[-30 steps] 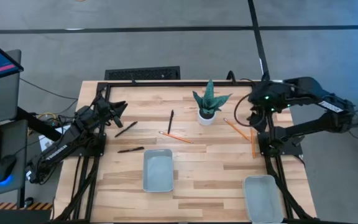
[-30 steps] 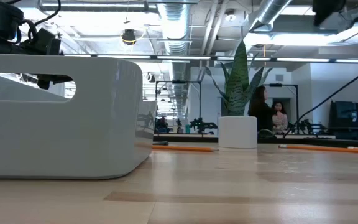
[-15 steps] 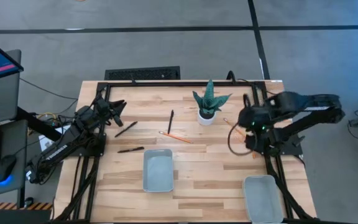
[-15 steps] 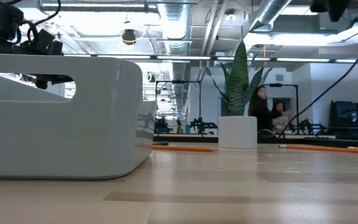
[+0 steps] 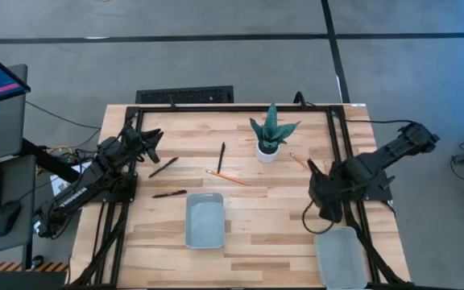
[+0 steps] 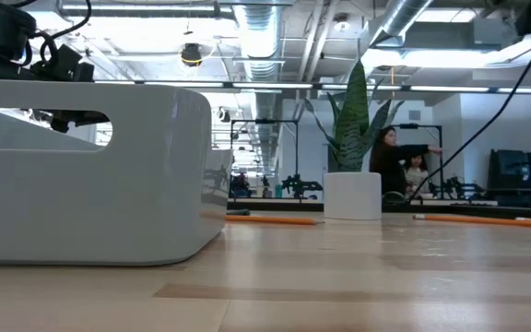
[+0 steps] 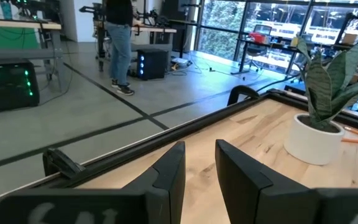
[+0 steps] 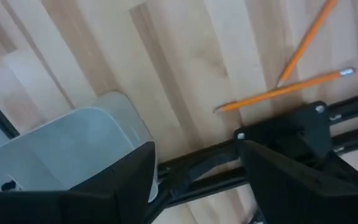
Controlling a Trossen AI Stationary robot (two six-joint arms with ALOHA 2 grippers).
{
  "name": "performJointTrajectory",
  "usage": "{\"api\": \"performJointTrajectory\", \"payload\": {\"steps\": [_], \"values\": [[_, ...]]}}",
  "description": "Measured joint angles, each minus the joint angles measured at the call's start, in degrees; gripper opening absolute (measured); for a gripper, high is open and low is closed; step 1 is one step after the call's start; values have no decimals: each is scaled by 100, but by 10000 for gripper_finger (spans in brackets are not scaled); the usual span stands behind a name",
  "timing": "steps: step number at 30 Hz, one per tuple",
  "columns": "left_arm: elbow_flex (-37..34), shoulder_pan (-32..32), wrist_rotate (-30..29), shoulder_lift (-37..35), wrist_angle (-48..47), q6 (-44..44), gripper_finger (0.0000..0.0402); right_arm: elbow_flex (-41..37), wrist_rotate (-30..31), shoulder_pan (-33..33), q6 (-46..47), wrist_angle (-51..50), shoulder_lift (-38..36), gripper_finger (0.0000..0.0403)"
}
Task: Sort pens & pencils
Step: Move the right gray bin to the middle bottom of the table
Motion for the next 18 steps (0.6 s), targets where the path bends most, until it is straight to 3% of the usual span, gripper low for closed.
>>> {"api": "performJointTrajectory", "payload": {"steps": [6, 11, 18], "values": [[0, 0, 4, 0, -10, -31, 79, 2, 219, 865, 104, 73, -8, 265], [0, 0, 9, 0, -13, -33, 79, 2, 754, 1535, 792, 216, -4, 265], [-2, -2, 13, 0, -20, -40, 79, 2, 971, 1899, 1127, 421, 272, 265]]}}
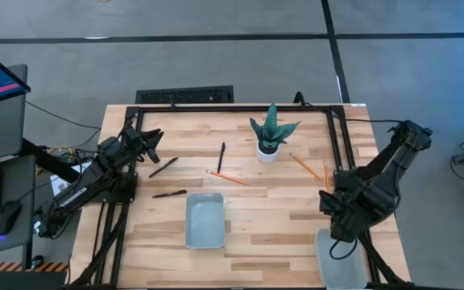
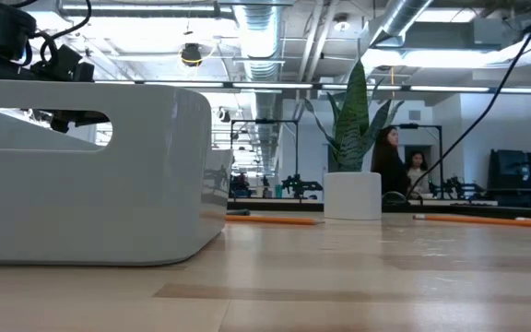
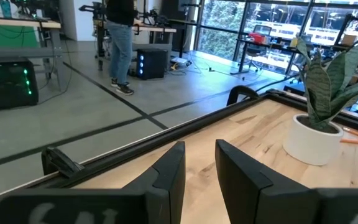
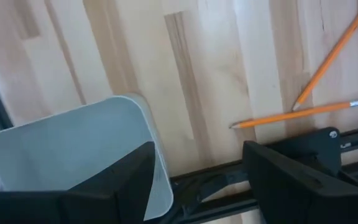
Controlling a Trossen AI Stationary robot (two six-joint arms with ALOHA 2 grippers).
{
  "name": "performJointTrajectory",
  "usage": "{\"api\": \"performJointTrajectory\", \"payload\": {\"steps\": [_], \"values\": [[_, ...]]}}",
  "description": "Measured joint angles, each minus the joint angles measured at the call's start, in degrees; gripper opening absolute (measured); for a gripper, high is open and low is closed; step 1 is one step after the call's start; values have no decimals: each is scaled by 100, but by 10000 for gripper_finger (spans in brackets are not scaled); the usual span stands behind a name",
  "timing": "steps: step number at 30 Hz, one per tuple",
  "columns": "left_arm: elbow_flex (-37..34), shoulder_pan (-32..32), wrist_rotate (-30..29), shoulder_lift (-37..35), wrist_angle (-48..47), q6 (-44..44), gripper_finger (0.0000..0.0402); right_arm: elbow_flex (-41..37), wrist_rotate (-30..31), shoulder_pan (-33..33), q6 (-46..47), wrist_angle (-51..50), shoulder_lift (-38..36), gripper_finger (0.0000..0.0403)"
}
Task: Sort pens & pencils
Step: Move the right gray bin to the middle bottom of the table
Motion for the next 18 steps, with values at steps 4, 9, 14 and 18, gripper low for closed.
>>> {"api": "performJointTrajectory", "payload": {"steps": [4, 9, 14, 18], "values": [[0, 1, 0, 0, 0, -2, 79, 0, -9, 73, -388, 79, 479, 265], [-2, 0, 2, 0, -2, -3, 79, -1, -24, 173, -764, 244, 1113, 265], [-2, 0, 2, 0, -4, 61, 79, -2, -195, 244, -780, 745, 1570, 265], [-2, 0, 0, 0, -4, 76, 79, -2, -325, 308, -779, 1178, 1876, 265]]}}
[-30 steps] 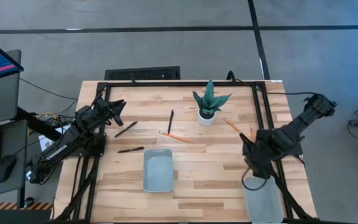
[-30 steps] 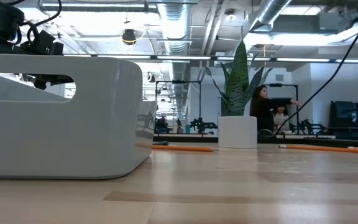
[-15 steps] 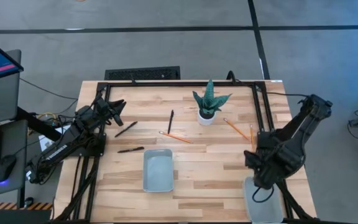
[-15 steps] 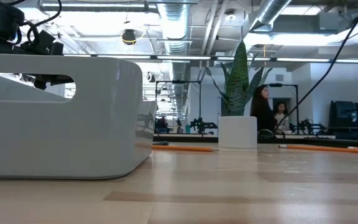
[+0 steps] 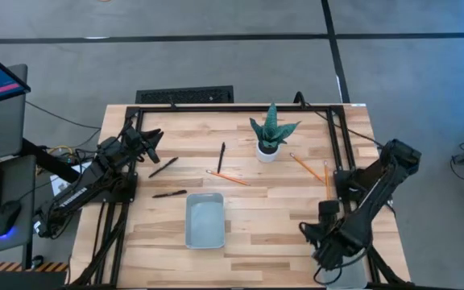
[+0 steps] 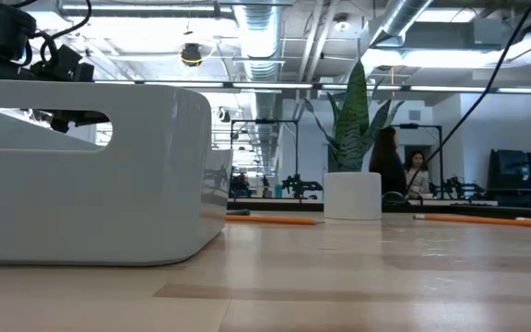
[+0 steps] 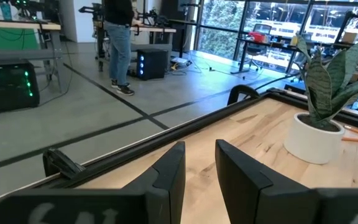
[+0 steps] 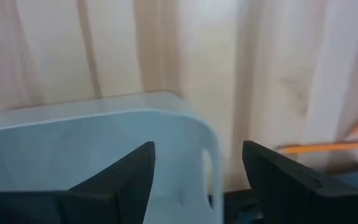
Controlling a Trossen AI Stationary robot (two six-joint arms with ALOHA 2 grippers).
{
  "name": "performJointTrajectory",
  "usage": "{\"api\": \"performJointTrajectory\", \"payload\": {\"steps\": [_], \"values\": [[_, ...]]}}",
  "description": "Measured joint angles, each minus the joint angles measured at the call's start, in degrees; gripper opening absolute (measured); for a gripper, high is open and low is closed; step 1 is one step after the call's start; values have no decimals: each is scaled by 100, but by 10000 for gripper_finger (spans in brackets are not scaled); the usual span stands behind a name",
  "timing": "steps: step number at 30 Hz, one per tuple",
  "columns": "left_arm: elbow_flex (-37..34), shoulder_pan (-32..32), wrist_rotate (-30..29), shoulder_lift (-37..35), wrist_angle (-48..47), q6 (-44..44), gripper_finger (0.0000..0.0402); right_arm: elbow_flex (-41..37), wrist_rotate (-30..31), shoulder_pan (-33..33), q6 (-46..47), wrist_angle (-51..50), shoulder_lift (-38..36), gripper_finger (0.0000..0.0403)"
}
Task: Sort pens & pencils
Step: Move the right gray bin to the middle bottom of the table
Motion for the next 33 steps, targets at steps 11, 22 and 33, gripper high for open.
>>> {"api": "performJointTrajectory", "payload": {"steps": [11, 22, 33], "values": [[-4, 2, -2, 0, 0, 2, 79, 0, -97, 69, -95, 176, 733, 265], [-4, 1, -4, 0, -2, -38, 79, -2, -170, -59, -258, 246, 925, 205], [-7, 2, -4, 1, -2, -51, 79, -2, -111, -190, -608, 228, 917, 78]]}}
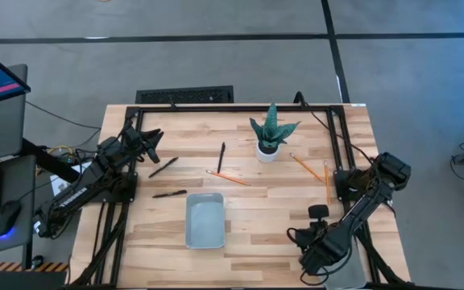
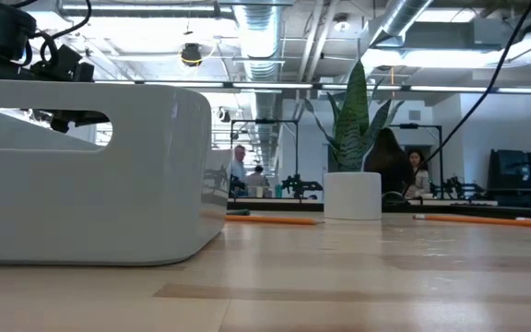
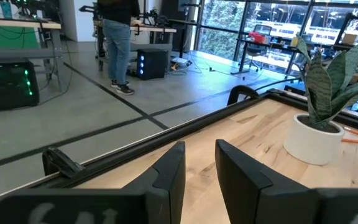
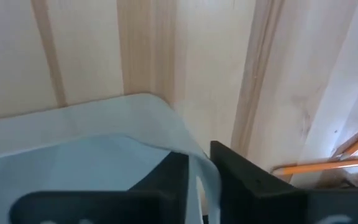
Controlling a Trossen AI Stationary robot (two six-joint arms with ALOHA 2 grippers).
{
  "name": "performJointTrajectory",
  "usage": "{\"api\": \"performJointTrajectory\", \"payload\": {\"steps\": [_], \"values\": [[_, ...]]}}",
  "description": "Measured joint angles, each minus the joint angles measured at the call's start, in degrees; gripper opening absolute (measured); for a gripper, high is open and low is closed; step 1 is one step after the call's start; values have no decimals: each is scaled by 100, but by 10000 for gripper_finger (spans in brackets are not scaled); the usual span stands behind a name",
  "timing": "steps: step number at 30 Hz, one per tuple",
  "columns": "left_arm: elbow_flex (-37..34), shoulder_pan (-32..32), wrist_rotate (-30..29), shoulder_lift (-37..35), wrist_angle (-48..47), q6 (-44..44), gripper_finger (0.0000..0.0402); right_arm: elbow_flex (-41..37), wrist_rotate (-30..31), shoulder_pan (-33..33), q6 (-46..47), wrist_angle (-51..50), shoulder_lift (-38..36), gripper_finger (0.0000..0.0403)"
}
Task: Sort pens & pencils
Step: Move the right gray bin to the middle bottom of the table
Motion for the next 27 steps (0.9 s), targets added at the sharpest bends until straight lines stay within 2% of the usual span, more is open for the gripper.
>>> {"api": "performJointTrajectory", "payload": {"steps": [8, 17, 27], "values": [[0, -2, -2, -1, 0, -16, 79, 9, -109, -177, -292, 59, -20, 32], [-2, -2, -4, -1, 0, -16, 79, 7, 49, -262, -327, 84, -7, 51], [-3, -2, -4, 1, 0, -16, 79, 7, 75, -264, -312, 82, -4, 44]]}}
